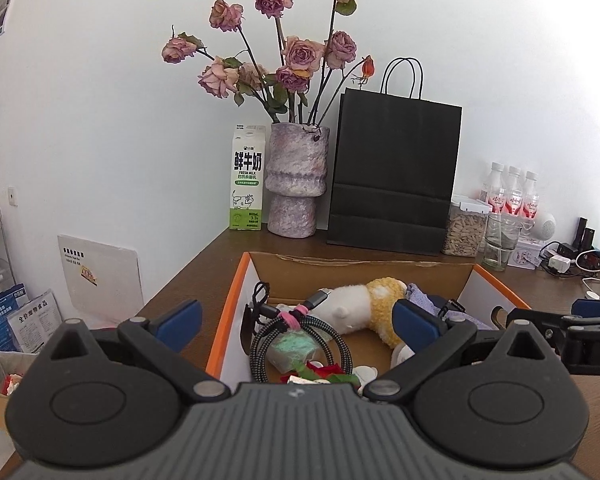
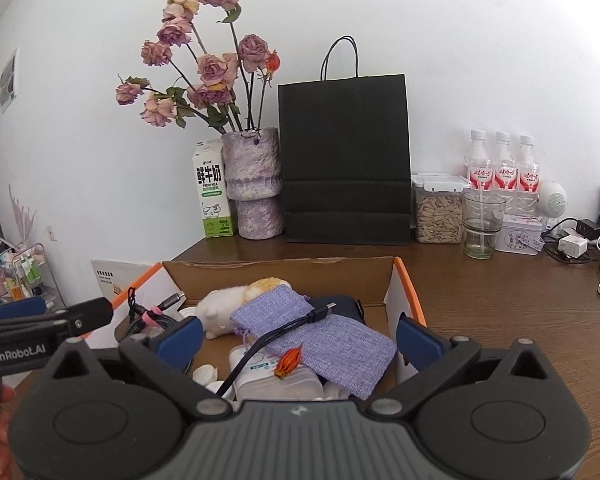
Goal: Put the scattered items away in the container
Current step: 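Withdraw both tools from the box back over the table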
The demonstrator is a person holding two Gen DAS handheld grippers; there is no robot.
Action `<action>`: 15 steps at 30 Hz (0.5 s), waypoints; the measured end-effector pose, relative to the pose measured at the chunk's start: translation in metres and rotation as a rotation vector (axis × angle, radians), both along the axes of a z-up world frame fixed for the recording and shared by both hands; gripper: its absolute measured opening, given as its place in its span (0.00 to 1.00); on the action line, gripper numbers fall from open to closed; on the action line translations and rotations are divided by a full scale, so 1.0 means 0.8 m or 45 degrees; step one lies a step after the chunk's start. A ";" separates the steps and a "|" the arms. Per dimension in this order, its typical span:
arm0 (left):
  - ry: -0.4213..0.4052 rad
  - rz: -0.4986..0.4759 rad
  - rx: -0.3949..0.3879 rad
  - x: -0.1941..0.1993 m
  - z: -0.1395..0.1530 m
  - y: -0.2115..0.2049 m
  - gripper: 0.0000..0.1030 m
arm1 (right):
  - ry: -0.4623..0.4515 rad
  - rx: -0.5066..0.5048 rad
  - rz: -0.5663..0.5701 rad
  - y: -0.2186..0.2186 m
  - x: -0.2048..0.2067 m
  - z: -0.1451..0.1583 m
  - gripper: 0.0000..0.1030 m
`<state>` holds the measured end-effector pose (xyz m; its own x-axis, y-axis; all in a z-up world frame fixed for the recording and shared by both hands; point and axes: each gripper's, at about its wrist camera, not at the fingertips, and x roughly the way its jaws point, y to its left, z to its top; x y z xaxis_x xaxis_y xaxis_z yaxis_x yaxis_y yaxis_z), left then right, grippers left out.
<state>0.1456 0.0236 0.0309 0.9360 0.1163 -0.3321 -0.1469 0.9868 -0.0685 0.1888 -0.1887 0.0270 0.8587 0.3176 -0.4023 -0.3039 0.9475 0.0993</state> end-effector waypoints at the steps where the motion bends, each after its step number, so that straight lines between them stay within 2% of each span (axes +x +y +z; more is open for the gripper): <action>1: 0.005 0.001 0.002 -0.004 -0.001 0.001 1.00 | 0.001 -0.005 0.004 0.000 -0.005 0.000 1.00; 15: 0.110 -0.063 -0.023 -0.075 -0.028 0.003 1.00 | 0.110 -0.065 0.026 -0.003 -0.088 -0.041 1.00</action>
<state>0.0855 0.0257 0.0082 0.9083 0.0636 -0.4134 -0.1038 0.9917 -0.0755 0.1181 -0.1911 -0.0056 0.8136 0.3120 -0.4906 -0.3158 0.9456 0.0775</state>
